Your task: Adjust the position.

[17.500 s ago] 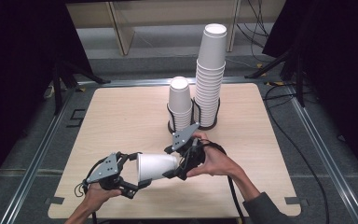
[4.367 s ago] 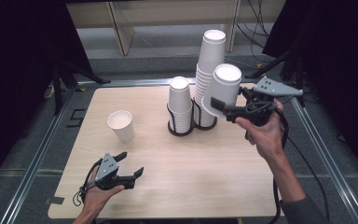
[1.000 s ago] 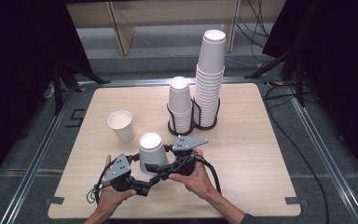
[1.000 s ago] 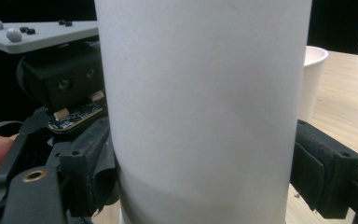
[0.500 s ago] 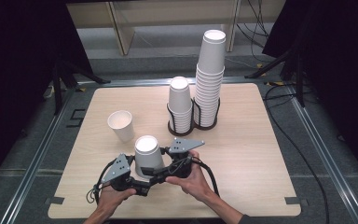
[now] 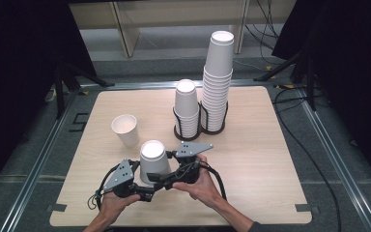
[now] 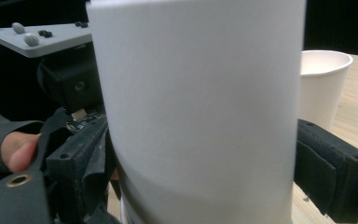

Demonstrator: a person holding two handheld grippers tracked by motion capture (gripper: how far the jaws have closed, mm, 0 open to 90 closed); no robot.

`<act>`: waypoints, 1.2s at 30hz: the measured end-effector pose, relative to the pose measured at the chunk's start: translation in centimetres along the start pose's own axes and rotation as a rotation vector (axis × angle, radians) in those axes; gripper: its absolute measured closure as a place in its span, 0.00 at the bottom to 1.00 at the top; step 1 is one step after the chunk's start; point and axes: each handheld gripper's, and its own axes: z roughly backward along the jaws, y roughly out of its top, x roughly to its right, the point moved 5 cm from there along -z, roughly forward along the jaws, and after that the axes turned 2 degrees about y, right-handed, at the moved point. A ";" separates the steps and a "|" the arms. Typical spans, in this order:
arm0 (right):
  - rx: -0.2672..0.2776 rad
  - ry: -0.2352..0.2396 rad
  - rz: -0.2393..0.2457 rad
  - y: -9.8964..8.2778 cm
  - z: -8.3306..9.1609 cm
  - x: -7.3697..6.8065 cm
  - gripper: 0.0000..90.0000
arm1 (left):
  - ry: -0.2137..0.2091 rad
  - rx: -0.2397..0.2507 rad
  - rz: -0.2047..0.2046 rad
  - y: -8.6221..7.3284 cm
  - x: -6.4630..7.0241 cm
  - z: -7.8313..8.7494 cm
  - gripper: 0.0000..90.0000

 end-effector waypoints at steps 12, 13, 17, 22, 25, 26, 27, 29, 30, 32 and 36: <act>-0.151 -0.017 0.133 2.6 3.1 0.0 0.17 | 0.042 -0.162 -0.186 -1.0 -0.7 0.7 0.15; -0.168 -0.012 0.132 2.6 3.2 -0.1 0.17 | 0.046 -0.155 -0.182 -1.0 -0.7 0.5 0.15; -0.230 -0.009 0.154 2.8 3.2 -0.3 0.17 | 0.035 -0.215 -0.228 -1.5 -0.2 0.3 0.15; -0.277 -0.016 0.181 2.7 2.6 -0.3 0.17 | 0.002 -0.269 -0.282 -1.8 0.4 0.0 0.15; -0.303 -0.007 0.180 2.4 2.3 -0.3 0.17 | -0.004 -0.284 -0.298 -1.9 0.5 0.0 0.15; -0.316 -0.004 0.177 2.2 2.2 -0.2 0.17 | -0.006 -0.283 -0.298 -1.9 0.5 0.0 0.15; -0.322 -0.006 0.174 2.1 2.1 -0.3 0.17 | -0.009 -0.292 -0.305 -2.0 0.5 0.0 0.15; -0.333 -0.004 0.173 1.8 1.9 -0.3 0.17 | -0.006 -0.312 -0.317 -2.0 0.5 0.1 0.15; -0.345 0.003 0.172 1.7 1.8 -0.3 0.17 | -0.013 -0.314 -0.320 -2.0 0.5 0.1 0.15; -0.355 0.009 0.170 1.5 1.7 -0.3 0.18 | -0.017 -0.301 -0.319 -2.0 0.6 0.0 0.15; -0.385 0.022 0.163 0.9 1.4 -0.2 0.20 | -0.019 -0.318 -0.339 -2.0 0.7 0.1 0.15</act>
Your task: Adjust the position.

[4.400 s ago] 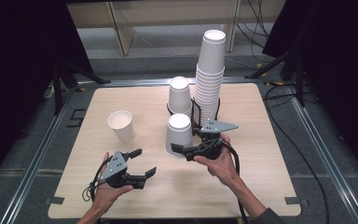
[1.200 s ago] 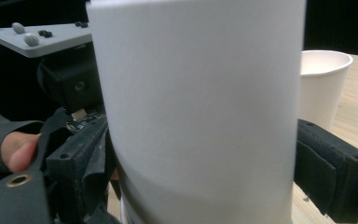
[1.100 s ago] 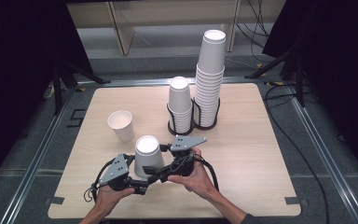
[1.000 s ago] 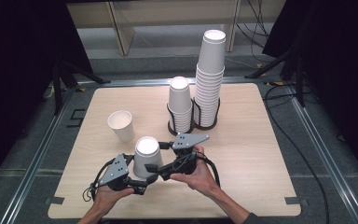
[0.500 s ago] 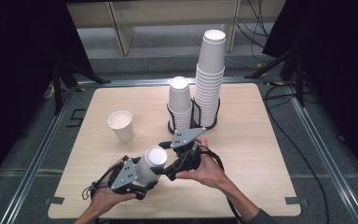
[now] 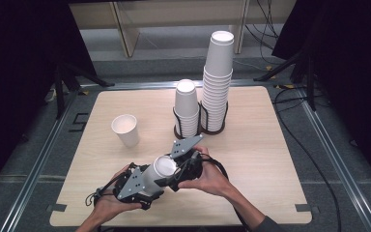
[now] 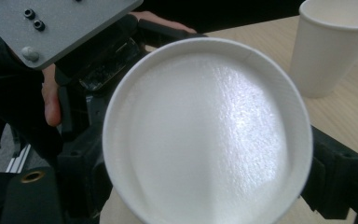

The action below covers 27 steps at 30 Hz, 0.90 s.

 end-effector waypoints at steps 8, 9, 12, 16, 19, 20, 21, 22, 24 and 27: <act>-0.019 0.024 -0.018 -0.4 -0.2 -0.1 0.25 | -0.011 0.009 0.004 -0.1 -0.1 0.0 0.14; -0.011 0.025 -0.028 -0.4 -0.1 -0.2 0.25 | -0.009 0.036 0.025 0.0 -0.1 0.0 0.12; 0.020 0.026 0.001 -0.1 0.4 0.3 0.26 | 0.004 0.083 0.041 0.1 -0.3 0.0 0.08; 0.043 0.030 -0.016 -0.1 1.0 0.6 0.26 | 0.004 0.152 0.072 0.5 -0.5 0.4 0.08; 0.052 0.034 -0.055 -0.2 1.6 0.7 0.26 | 0.014 0.214 0.125 0.7 -0.8 0.8 0.11; 0.065 0.026 -0.030 -0.1 1.7 0.9 0.26 | 0.016 0.228 0.133 0.8 -1.1 1.0 0.11; 0.063 0.018 -0.033 -0.2 1.9 1.0 0.26 | 0.025 0.249 0.149 0.8 -1.4 1.3 0.12; 0.066 0.000 -0.035 -0.3 2.1 1.3 0.26 | 0.027 0.265 0.164 0.8 -1.5 1.5 0.15; 0.075 -0.002 -0.063 -0.4 2.5 1.6 0.26 | 0.038 0.330 0.206 1.0 -2.0 2.0 0.16; 0.115 -0.030 -0.104 -0.6 3.5 2.6 0.26 | 0.038 0.384 0.278 1.1 -2.7 2.6 0.16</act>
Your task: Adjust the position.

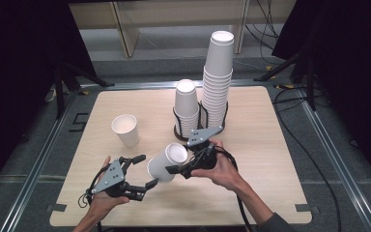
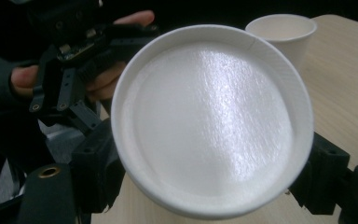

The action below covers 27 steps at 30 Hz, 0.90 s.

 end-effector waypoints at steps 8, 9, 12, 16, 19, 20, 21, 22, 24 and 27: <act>0.115 0.019 -0.058 0.6 1.3 0.8 0.27 | -0.016 0.001 0.072 -0.3 -0.3 -0.2 0.16; 0.123 0.027 -0.056 0.7 1.3 0.7 0.27 | -0.016 -0.008 0.067 -0.4 -0.2 -0.3 0.16; 0.134 0.057 -0.065 0.9 1.2 0.3 0.27 | -0.016 -0.015 0.071 -0.5 0.0 -0.5 0.16; 0.145 0.069 -0.052 1.0 0.8 0.0 0.27 | -0.020 -0.010 0.066 -0.4 0.1 -0.5 0.14; 0.156 0.100 -0.072 1.0 0.4 -0.3 0.27 | -0.010 -0.016 0.063 -0.4 0.1 -0.6 0.12; 0.158 0.104 -0.069 1.0 0.3 -0.3 0.27 | -0.003 -0.015 0.058 -0.4 0.2 -0.7 0.12; 0.164 0.126 -0.073 1.0 0.1 -0.4 0.27 | 0.006 -0.017 0.054 -0.4 0.2 -0.7 0.09; 0.157 0.121 -0.077 1.0 0.0 -0.5 0.27 | 0.012 -0.024 0.041 -0.4 0.1 -0.7 0.08; 0.155 0.143 -0.089 1.0 -0.2 -0.7 0.27 | 0.014 -0.014 0.044 -0.3 0.2 -0.8 0.05; 0.142 0.157 -0.112 0.9 -0.3 -1.0 0.27 | 0.026 -0.024 0.035 -0.3 0.2 -0.8 0.03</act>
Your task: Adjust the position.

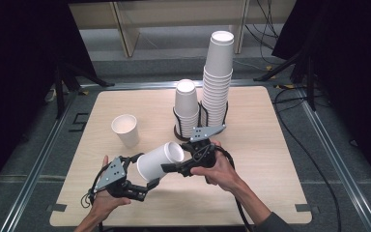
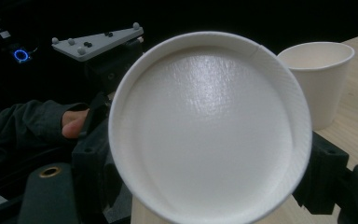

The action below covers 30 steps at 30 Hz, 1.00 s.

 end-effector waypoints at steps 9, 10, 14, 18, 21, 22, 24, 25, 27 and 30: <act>0.023 0.011 0.011 -0.2 0.0 0.7 0.27 | 0.006 0.006 -0.043 0.0 0.2 -0.2 0.02; 0.025 0.031 -0.004 -0.2 -0.2 0.6 0.27 | -0.009 0.024 -0.036 0.0 0.4 -0.3 0.03; 0.019 0.046 -0.008 -0.4 -0.6 0.3 0.27 | -0.026 0.017 -0.048 -0.1 0.7 -0.3 0.05; 0.024 0.044 -0.012 -0.5 -0.6 0.5 0.27 | -0.037 -0.017 -0.048 -0.2 0.6 -0.1 0.07; 0.033 0.054 -0.031 -0.6 -0.6 0.6 0.26 | -0.044 -0.028 -0.033 -0.1 0.5 0.0 0.11; 0.036 0.050 -0.032 -0.6 -0.6 0.7 0.26 | -0.046 -0.033 -0.033 -0.1 0.5 0.0 0.12; 0.027 0.058 -0.043 -0.6 -0.6 0.6 0.25 | -0.060 -0.039 -0.036 -0.1 0.4 0.1 0.14; 0.028 0.063 -0.043 -0.6 -0.5 0.7 0.25 | -0.066 -0.038 -0.037 -0.1 0.4 0.1 0.15; 0.010 0.033 -0.017 -0.6 -0.3 0.8 0.23 | -0.058 -0.065 -0.057 -0.1 0.4 0.2 0.16; -0.043 0.018 0.024 -0.2 0.2 0.3 0.18 | -0.073 -0.086 -0.072 -0.4 0.5 0.1 0.17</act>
